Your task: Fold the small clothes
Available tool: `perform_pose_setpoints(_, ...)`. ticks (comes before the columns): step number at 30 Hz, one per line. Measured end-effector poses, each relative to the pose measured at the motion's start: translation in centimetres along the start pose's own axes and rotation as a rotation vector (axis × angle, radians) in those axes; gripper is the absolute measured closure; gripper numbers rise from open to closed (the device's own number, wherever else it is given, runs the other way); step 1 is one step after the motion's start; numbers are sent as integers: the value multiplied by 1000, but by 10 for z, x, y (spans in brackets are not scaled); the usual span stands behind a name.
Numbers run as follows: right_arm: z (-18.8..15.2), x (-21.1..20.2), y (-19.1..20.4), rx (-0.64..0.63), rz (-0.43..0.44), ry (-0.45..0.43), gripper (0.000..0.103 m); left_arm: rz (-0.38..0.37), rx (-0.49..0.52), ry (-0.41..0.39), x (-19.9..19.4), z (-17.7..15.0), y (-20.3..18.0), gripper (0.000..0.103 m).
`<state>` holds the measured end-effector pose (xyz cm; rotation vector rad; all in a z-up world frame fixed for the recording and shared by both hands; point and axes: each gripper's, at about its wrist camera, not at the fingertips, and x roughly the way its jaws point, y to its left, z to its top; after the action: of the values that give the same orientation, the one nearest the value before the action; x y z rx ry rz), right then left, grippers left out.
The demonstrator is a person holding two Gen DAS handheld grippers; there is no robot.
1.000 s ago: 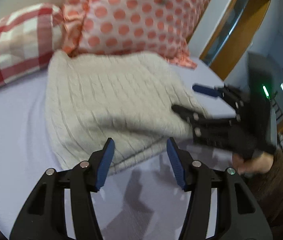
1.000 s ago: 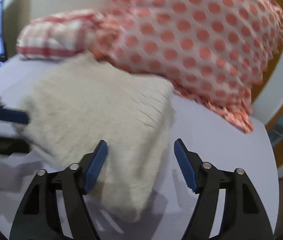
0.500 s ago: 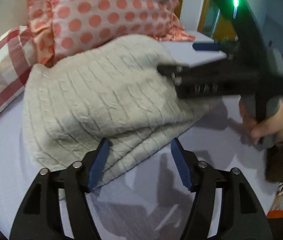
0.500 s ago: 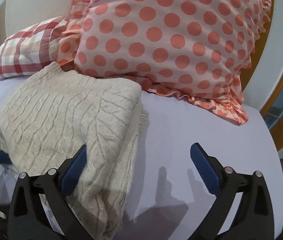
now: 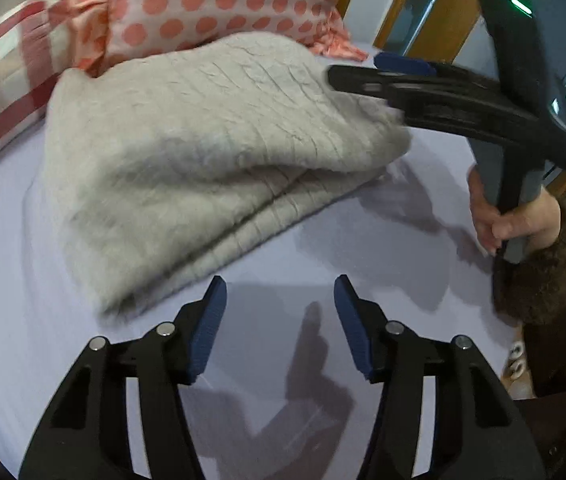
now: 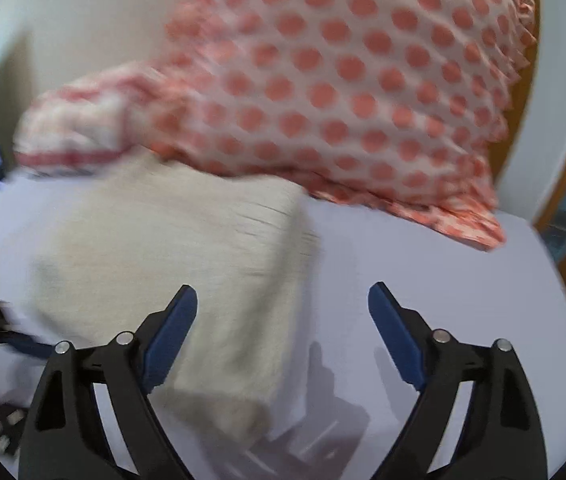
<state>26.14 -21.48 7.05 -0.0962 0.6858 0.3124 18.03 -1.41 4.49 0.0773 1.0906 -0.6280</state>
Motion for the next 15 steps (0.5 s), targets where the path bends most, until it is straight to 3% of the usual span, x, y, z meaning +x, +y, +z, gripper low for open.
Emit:
perform_pose_setpoints(4,-8,-36,27,-102,163,-69,19,-16,-24,-86,-33,-11,4,44)
perform_pose_setpoints(6,-16,-36,49,-172,257,-22,33,10,-34,-122,-50,-17,6,41)
perform_pose_setpoints(8,-22,-24,60,-112,426,73,41,61,-35,-154,-65,-25,10,38)
perform_pose_setpoints(10,-24,-11,64,-18,495,128,44,84,-44,-178,-79,-35,14,35)
perform_pose_setpoints(15,-26,17,76,96,411,201,49,106,-82,-218,-100,-49,31,32)
